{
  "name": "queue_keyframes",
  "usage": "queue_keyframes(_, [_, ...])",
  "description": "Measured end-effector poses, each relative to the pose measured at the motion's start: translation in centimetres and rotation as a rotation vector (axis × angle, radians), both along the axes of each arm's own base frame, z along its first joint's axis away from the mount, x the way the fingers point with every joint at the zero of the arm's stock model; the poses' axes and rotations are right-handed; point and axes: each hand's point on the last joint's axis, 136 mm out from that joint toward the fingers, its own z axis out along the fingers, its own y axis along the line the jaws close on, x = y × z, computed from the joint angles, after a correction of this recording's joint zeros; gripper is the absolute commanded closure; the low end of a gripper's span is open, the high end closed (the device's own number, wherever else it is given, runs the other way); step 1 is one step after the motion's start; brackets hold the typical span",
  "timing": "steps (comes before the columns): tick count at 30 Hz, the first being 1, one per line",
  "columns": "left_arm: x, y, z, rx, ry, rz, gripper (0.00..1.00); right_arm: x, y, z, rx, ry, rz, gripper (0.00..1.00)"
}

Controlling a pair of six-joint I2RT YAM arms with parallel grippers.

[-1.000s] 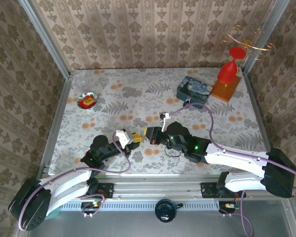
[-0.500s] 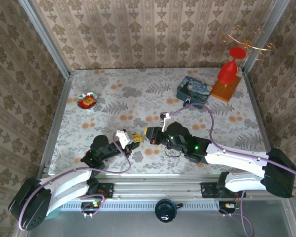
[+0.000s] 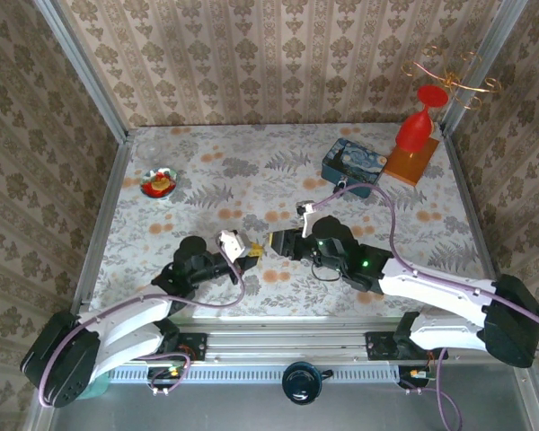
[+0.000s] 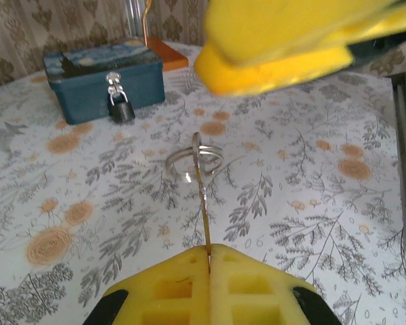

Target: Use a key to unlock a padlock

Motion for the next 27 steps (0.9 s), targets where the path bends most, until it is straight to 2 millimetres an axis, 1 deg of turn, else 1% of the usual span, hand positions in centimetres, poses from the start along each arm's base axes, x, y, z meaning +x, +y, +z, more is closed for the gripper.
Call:
queue_keyframes(3, [-0.1, -0.3, -0.3, 0.022, 0.007, -0.013, 1.00, -0.2, -1.2, -0.1, -0.070, -0.094, 0.078, 0.53])
queue_keyframes(6, [-0.5, -0.7, -0.5, 0.043, 0.006, -0.040, 1.00, -1.0, -2.2, -0.9, -0.178, -0.197, 0.194, 0.50])
queue_keyframes(8, [-0.8, -1.0, -0.7, 0.055, 0.004, -0.061, 1.00, -1.8, -2.6, -1.5, -0.241, -0.260, 0.286, 0.50])
queue_keyframes(11, [-1.3, -1.2, -0.9, 0.068, 0.012, -0.087, 1.00, -2.6, -2.9, -2.1, -0.280, -0.311, 0.399, 0.50])
queue_keyframes(15, [-1.9, -1.3, -1.3, 0.079, 0.024, -0.112, 1.00, -3.4, -2.7, -2.4, -0.279, -0.345, 0.506, 0.52])
queue_keyframes(20, [-2.3, -1.5, -1.6, 0.087, 0.036, -0.139, 1.00, -4.4, -1.8, -4.4, -0.292, -0.304, 0.620, 0.56])
queue_keyframes(23, [-2.5, -1.7, -1.5, 0.086, 0.035, -0.152, 1.00, -4.3, -1.6, -5.0, -0.306, -0.285, 0.642, 0.57])
queue_keyframes(27, [-2.8, -1.9, -1.3, 0.081, 0.035, -0.167, 1.00, -4.3, -1.5, -5.1, -0.311, -0.291, 0.649, 0.57])
